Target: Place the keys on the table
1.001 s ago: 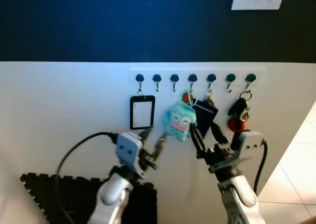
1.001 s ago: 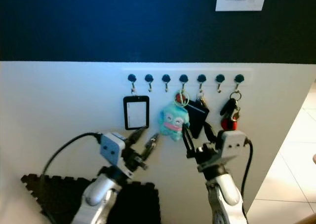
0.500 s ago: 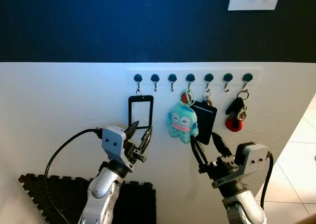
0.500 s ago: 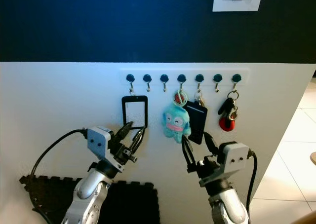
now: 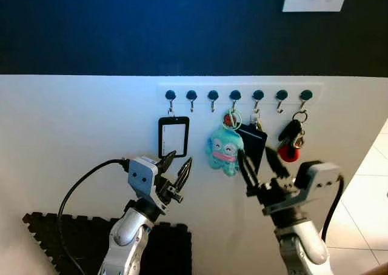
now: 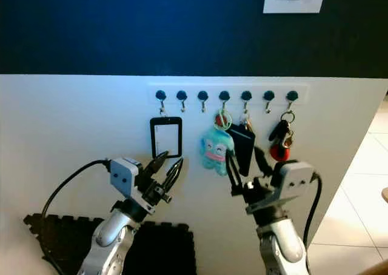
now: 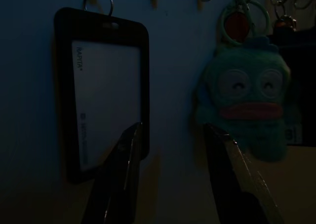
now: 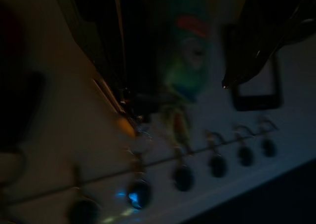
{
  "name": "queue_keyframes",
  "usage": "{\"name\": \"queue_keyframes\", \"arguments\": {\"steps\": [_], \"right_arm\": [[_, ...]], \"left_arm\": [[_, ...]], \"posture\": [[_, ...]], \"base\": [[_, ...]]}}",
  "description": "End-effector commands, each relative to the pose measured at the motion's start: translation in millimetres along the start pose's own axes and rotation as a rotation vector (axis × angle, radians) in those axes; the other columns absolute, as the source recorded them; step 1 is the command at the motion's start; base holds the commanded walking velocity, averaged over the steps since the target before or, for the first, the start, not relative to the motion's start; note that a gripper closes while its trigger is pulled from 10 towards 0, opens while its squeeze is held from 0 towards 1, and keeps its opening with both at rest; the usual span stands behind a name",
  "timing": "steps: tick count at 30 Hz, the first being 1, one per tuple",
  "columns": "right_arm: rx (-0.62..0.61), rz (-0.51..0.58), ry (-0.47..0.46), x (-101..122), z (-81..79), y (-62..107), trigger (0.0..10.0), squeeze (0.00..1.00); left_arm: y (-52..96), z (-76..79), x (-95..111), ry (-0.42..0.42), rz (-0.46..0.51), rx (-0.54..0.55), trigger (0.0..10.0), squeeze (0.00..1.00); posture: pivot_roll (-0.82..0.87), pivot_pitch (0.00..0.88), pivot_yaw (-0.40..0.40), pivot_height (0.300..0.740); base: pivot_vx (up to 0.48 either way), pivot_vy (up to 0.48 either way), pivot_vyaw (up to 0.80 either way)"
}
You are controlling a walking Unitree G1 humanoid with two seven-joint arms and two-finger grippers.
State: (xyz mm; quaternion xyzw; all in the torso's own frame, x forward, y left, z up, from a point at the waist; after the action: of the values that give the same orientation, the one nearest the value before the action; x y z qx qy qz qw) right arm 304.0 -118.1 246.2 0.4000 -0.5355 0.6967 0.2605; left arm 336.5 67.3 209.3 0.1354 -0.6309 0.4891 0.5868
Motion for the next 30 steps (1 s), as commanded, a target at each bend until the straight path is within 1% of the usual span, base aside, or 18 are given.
{"name": "queue_keyframes", "arguments": {"steps": [1, 2, 4, 9, 14, 16, 20, 22, 23, 24, 25, 26, 28, 29, 30], "right_arm": [[0.086, -0.013, -0.016, -1, -19.3, 4.0, 10.0, 0.0], [0.105, -0.024, -0.012, -4, -24.8, 8.5, 10.0, 0.0], [0.117, -0.038, -0.009, -7, -29.6, 13.5, 10.0, 0.0], [0.116, -0.049, -0.011, -7, -32.6, 15.1, 10.0, 0.0], [0.109, -0.043, -0.012, -4, -32.6, 13.1, 10.0, 0.0], [0.092, -0.044, -0.005, -4, -29.0, 11.8, 10.0, 0.0], [0.086, -0.041, -0.003, -4, -27.6, 11.0, 10.0, 0.0], [0.084, -0.019, 0.0, 4, -28.0, 8.2, 10.0, 0.0], [0.084, -0.019, 0.0, 4, -28.0, 8.2, 10.0, 0.0], [0.056, -0.013, 0.017, 7, -24.0, 7.7, 10.0, 0.0], [0.003, -0.023, 0.034, 6, -15.6, 7.9, 10.0, 0.0], [-0.062, -0.042, 0.045, 3, -4.5, 9.5, 10.0, 0.0], [-0.185, -0.103, 0.067, -10, 18.9, 18.7, 10.0, 0.0], [-0.185, -0.103, 0.067, -10, 18.9, 18.7, 10.0, 0.0], [-0.22, -0.128, 0.078, -16, 26.6, 24.2, 10.0, 0.0]], "left_arm": [[1.7, 1.8, -2, 0.004, -0.011, -0.007, 10.0, 0.0], [0.9, 2.6, -3, 0.005, -0.011, -0.009, 10.0, 0.0], [0.1, 3.2, -3, 0.006, -0.012, -0.013, 10.0, 0.0], [0.1, 3.5, -3, 0.004, -0.014, -0.016, 10.0, 0.0], [0.9, 3.8, -4, 0.004, -0.018, -0.017, 10.0, 0.0], [0.4, 4.6, -4, 0.003, -0.021, -0.023, 10.0, 0.0], [0.0, 4.8, -4, 0.001, -0.022, -0.026, 10.0, 0.0], [-0.1, 4.5, -3, -0.002, -0.022, -0.028, 10.0, 0.0], [-0.1, 4.5, -3, -0.002, -0.022, -0.028, 10.0, 0.0], [0.7, 4.1, -4, -0.005, -0.026, -0.028, 10.0, 0.0], [1.2, 3.7, -4, -0.007, -0.029, -0.028, 10.0, 0.0], [1.5, 3.6, -5, -0.007, -0.032, -0.028, 10.0, 0.0], [1.6, 4.4, -6, -0.008, -0.036, -0.031, 10.0, 0.0], [1.6, 4.4, -6, -0.008, -0.036, -0.031, 10.0, 0.0], [1.6, 4.8, -6, -0.007, -0.037, -0.032, 10.0, 0.0]], "posture": [[0.01, 0.068, 0.021, 0.74], [0.01, 0.068, 0.021, 0.74], [0.01, 0.07, 0.021, 0.74], [0.01, 0.073, 0.022, 0.74], [0.01, 0.074, 0.024, 0.74], [0.01, 0.074, 0.025, 0.74], [0.01, 0.074, 0.025, 0.74], [0.01, 0.074, 0.025, 0.74], [0.01, 0.074, 0.025, 0.74], [0.01, 0.074, 0.025, 0.74], [0.01, 0.072, 0.024, 0.74], [0.01, 0.072, 0.023, 0.74], [0.01, 0.072, 0.022, 0.74], [0.01, 0.072, 0.022, 0.74], [0.01, 0.073, 0.022, 0.74]], "base": [[0.0, 0.0, 0.0], [0.0, 0.0, 0.0], [0.0, 0.0, 0.0], [0.0, 0.0, 0.0], [0.0, 0.0, 0.0], [0.0, 0.0, 0.0], [0.0, 0.0, 0.0], [0.0, 0.0, 0.0], [0.0, 0.0, 0.0], [0.0, 0.0, 0.0], [0.0, 0.0, 0.0], [0.0, 0.0, 0.0], [0.0, 0.0, 0.0], [0.0, 0.0, 0.0], [0.0, 0.0, 0.0]]}}
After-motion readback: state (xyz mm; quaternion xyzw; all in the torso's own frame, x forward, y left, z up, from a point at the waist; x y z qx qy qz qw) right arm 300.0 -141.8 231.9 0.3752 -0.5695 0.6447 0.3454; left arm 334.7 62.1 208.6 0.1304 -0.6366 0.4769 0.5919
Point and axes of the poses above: a point about 5 cm out from each wrist's last joint towards the gripper, its own y axis pointing back from the gripper into the wrist, its own x axis along the axis of the wrist's last joint, z = x × y, the point moved 6 cm from there along -y, pointing out of the wrist towards the gripper, and after that the axes turned 15 degrees about y, right-handed, at the moved point
